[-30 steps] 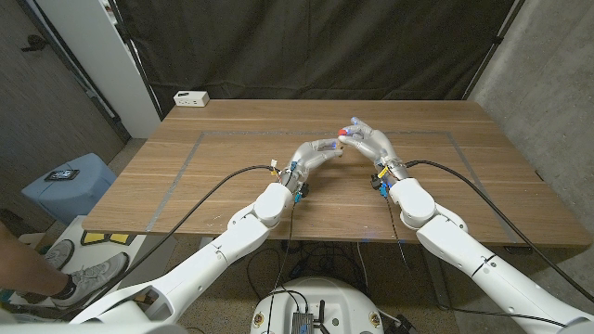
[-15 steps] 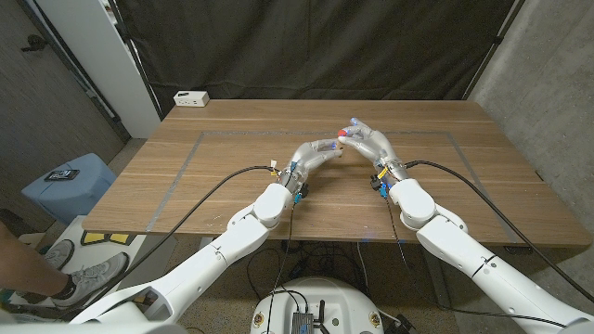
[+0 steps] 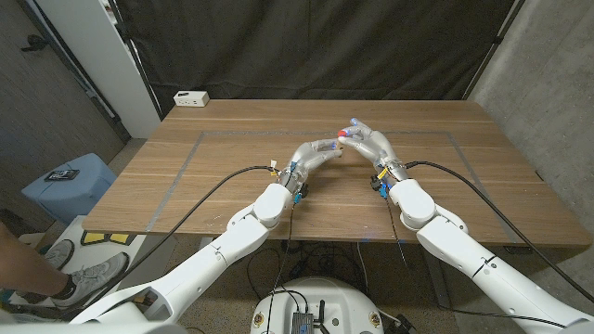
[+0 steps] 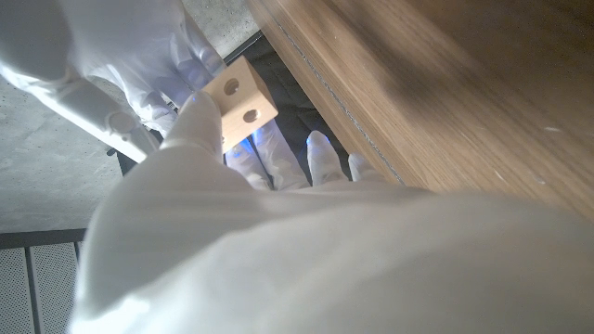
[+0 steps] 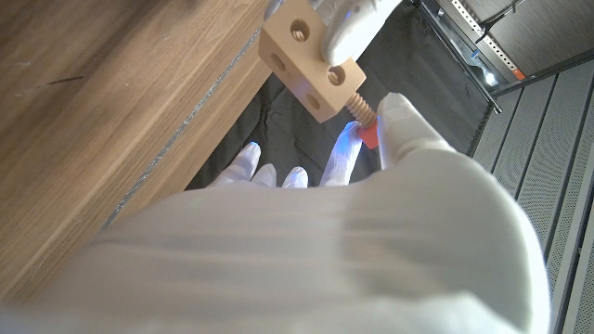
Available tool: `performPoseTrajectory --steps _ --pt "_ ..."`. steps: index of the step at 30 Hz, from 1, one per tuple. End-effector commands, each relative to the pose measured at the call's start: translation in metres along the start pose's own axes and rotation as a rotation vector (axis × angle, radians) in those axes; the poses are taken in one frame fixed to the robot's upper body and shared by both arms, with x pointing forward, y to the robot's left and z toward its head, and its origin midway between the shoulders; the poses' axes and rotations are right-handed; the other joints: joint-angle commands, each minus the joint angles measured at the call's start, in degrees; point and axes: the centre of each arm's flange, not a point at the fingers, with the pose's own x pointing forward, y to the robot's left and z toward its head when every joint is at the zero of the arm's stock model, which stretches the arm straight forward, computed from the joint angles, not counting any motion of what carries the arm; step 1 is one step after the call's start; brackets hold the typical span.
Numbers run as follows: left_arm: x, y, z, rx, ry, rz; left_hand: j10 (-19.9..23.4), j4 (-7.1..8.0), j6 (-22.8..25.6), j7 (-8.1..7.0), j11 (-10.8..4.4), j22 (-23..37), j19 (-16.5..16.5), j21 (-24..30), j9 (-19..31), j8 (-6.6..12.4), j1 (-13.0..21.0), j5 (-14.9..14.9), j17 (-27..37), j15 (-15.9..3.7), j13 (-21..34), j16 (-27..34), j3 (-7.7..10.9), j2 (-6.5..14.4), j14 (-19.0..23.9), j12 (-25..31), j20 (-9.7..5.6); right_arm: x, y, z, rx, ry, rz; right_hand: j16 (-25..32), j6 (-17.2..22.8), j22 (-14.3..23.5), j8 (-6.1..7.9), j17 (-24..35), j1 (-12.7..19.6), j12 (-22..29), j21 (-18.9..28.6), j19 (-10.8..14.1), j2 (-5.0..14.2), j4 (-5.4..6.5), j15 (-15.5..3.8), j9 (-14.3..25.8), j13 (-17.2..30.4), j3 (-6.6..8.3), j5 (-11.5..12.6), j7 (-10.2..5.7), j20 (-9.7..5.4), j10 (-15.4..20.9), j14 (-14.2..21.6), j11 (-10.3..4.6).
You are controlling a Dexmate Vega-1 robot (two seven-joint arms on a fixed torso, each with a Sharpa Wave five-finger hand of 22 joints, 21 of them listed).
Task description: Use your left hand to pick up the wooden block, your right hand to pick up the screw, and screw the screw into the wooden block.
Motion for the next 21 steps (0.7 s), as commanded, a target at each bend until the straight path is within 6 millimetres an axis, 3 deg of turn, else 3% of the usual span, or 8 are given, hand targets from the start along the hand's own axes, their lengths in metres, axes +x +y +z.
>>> performPoseTrajectory --steps 1,21 --pt "0.0 -0.0005 0.0013 -0.004 -0.005 0.0 -0.25 -0.01 -0.02 0.29 -0.04 0.1 0.08 0.38 0.28 0.18 0.44 -0.17 0.11 -5.24 -0.05 0.02 -0.23 0.14 0.16 0.16 0.44 -0.0001 -0.0002 -0.0011 0.0 -0.003 -0.001 -0.15 0.12 0.35 0.42 0.29 0.35 0.01 0.14 -0.01 0.18 -0.04 -0.5 -0.04 0.24 -0.04 0.33 -0.38 -0.01 -0.27 0.05 -0.05" --pt "0.0002 0.0005 0.0016 -0.006 -0.005 -0.001 -0.29 0.04 0.05 0.66 -0.04 0.1 0.07 0.37 0.31 0.24 0.35 -0.17 0.11 -5.16 -0.07 0.01 -0.34 0.1 0.18 0.15 0.44 -0.0002 0.0005 -0.0037 0.002 -0.008 0.002 -0.23 -0.37 0.35 0.36 0.29 0.67 -0.12 0.13 -0.05 0.36 -0.11 -0.48 -0.2 0.23 -0.07 0.4 -0.68 0.05 -0.63 -0.14 -0.4"
